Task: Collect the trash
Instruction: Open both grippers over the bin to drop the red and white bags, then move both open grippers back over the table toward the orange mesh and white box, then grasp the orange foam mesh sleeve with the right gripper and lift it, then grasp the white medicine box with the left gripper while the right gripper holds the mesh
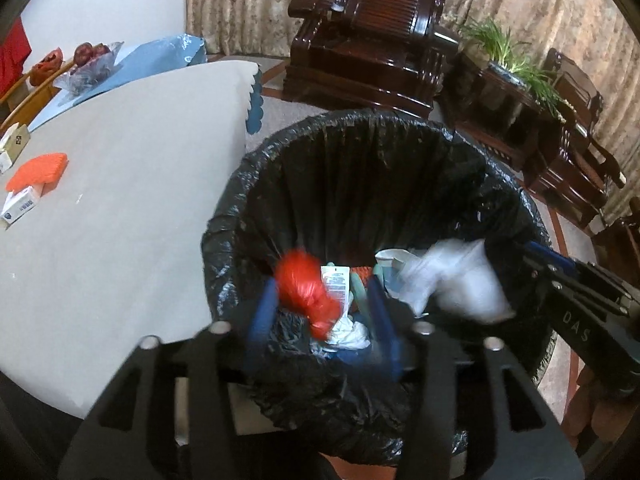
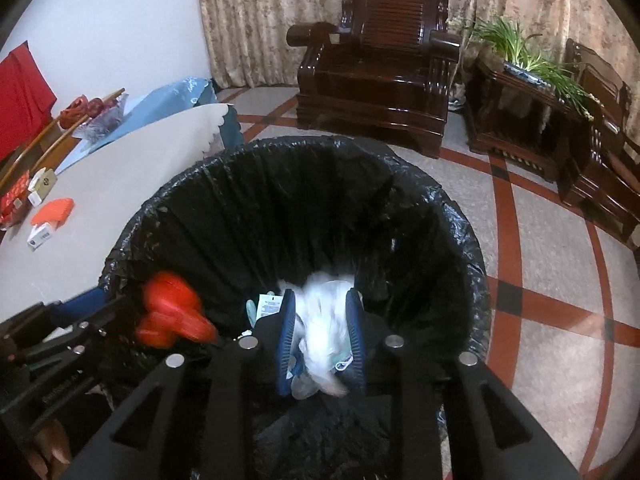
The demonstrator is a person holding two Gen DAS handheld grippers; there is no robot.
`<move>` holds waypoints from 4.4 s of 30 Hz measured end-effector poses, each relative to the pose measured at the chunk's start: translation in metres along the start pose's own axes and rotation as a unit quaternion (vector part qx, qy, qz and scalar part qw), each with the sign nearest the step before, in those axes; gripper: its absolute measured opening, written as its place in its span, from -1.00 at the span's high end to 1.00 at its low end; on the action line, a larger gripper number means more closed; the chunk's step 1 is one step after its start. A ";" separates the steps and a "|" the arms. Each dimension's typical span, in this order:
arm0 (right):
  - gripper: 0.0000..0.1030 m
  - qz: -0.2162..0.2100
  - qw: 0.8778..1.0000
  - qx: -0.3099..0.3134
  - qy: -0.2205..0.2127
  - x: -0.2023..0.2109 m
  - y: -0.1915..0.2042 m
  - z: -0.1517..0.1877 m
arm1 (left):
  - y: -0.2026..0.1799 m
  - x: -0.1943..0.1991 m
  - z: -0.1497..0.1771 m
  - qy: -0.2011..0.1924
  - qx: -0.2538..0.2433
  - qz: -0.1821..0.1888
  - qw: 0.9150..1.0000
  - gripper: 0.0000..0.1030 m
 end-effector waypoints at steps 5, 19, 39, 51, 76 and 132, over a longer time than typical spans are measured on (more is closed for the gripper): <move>0.34 0.008 1.000 -0.001 0.001 0.009 0.001 0.004 | 0.006 0.013 -0.001 -0.011 -0.004 0.001 1.000 -0.16; 0.08 -0.042 0.997 0.040 -0.050 0.059 0.113 -0.012 | 0.140 0.075 0.000 -0.068 0.019 -0.042 0.997 -0.32; 0.03 -0.130 0.975 0.175 -0.046 0.004 0.387 -0.040 | 0.435 0.111 -0.004 -0.119 0.129 -0.134 0.975 -0.51; 0.03 -0.144 0.965 0.216 -0.025 -0.083 0.474 -0.070 | 0.494 0.050 -0.027 -0.098 0.135 -0.130 0.977 -0.51; 0.79 -0.160 0.964 0.210 0.003 -0.135 0.499 -0.094 | 0.498 0.013 -0.042 -0.074 0.146 -0.089 0.983 -0.50; 0.79 -0.138 0.983 0.117 -0.021 -0.107 0.421 -0.099 | 0.442 -0.002 -0.037 -0.037 0.086 -0.035 0.995 -0.21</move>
Point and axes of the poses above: each gripper's, at about its wrist camera, not at the fingertips, and x roughly against the way its jaws point, y to its left, z to its underside, the point moved 8 cm from there along -x, roughly the way its jaws point, and after that the axes turned 11 degrees about y, right-handed, at the moved point
